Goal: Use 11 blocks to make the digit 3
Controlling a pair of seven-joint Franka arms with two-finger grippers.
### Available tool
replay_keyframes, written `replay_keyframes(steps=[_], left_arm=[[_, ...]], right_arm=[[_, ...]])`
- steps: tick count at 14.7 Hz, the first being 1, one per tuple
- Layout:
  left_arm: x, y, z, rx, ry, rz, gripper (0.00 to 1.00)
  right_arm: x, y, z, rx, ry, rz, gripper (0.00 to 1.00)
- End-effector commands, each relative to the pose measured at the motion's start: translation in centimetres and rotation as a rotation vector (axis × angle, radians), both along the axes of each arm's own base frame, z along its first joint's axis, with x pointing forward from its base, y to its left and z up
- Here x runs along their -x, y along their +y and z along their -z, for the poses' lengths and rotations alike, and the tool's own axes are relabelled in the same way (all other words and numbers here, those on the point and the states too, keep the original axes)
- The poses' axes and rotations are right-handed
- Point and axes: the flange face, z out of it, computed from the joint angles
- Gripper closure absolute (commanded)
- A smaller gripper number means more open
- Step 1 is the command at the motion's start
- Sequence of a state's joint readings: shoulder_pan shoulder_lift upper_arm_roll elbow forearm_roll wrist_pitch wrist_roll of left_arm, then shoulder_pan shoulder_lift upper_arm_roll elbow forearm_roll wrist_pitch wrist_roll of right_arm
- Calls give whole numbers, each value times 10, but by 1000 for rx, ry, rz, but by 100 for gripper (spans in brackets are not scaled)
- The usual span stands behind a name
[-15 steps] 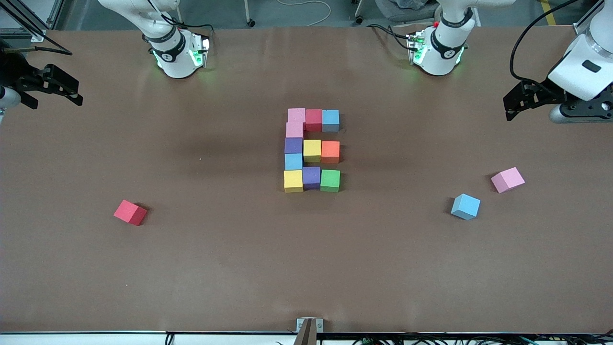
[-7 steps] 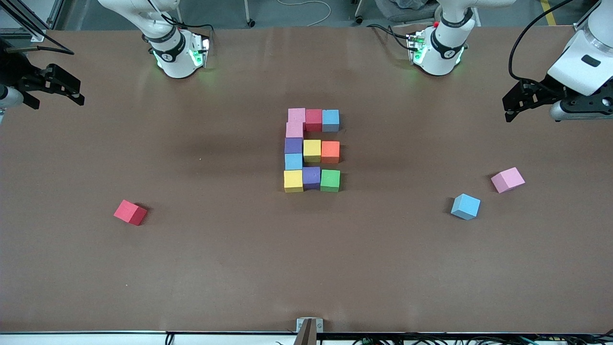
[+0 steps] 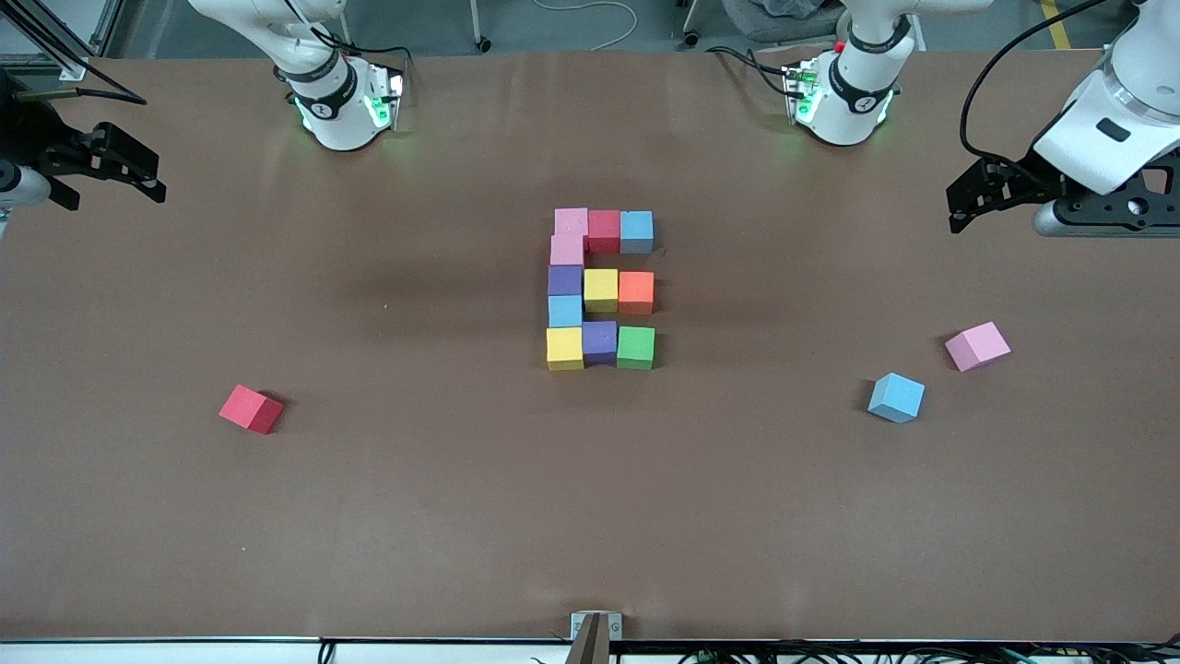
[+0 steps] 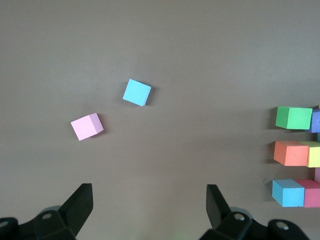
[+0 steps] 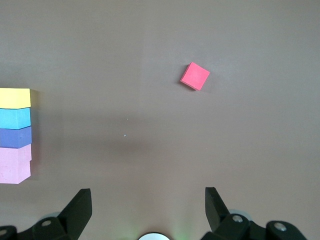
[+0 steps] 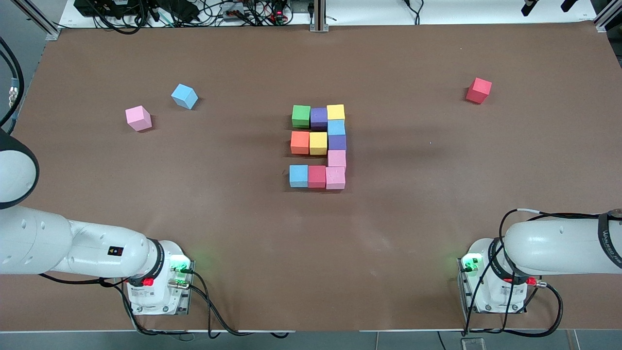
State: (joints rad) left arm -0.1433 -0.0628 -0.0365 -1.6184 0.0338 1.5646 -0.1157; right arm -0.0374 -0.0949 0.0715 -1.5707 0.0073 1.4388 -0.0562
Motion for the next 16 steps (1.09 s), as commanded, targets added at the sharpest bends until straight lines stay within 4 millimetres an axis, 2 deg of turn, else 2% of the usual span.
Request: replay_keyframes(steps=[1, 6, 16], left_arm=[[14, 10, -5, 18, 11, -9, 0], [16, 22, -13, 26, -2, -36, 0], [8, 28, -16, 22, -11, -47, 0]], right_arm=[[2, -1, 2, 4, 3, -10, 0], [2, -1, 2, 4, 4, -10, 0], [3, -3, 2, 4, 7, -6, 0]])
